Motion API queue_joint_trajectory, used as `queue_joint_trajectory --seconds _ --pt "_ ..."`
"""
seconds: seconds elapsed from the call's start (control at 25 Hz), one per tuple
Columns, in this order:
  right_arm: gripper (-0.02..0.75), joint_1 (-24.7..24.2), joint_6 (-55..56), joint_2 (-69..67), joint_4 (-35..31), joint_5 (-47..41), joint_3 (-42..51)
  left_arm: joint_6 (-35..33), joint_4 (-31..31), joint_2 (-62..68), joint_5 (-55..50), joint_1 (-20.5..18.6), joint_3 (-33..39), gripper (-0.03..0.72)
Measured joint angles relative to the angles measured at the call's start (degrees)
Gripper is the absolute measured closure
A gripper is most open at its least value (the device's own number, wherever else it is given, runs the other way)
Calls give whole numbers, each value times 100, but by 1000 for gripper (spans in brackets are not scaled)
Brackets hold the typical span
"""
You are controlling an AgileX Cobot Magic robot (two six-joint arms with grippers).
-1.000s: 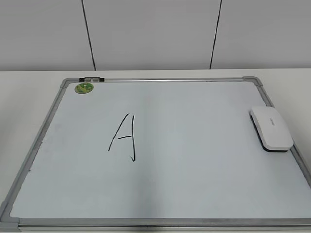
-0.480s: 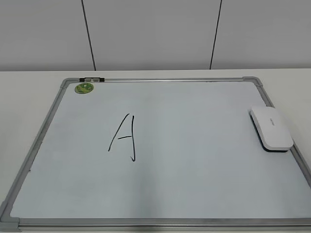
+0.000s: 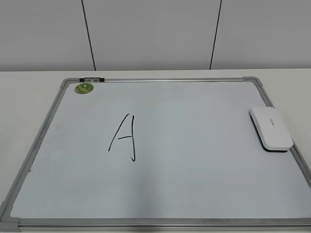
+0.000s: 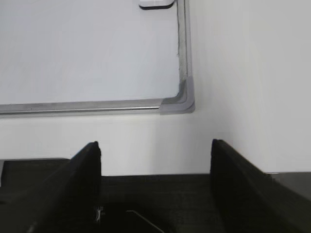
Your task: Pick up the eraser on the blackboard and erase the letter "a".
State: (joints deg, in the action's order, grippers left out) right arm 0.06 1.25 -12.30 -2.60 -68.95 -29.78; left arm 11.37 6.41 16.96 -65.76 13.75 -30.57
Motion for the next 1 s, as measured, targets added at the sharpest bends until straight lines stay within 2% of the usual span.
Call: queue_joint_trajectory --seconds 0.2,0.64,1.0 --pt "218 0 -22 24 191 287 174 0 0 -12 193 189 102 194" --pt "219 0 -300 24 151 373 188 0 339 -22 229 189 125 214" --pt "219 201 -524 24 -15 373 188 1 409 -22 251 189 125 215"
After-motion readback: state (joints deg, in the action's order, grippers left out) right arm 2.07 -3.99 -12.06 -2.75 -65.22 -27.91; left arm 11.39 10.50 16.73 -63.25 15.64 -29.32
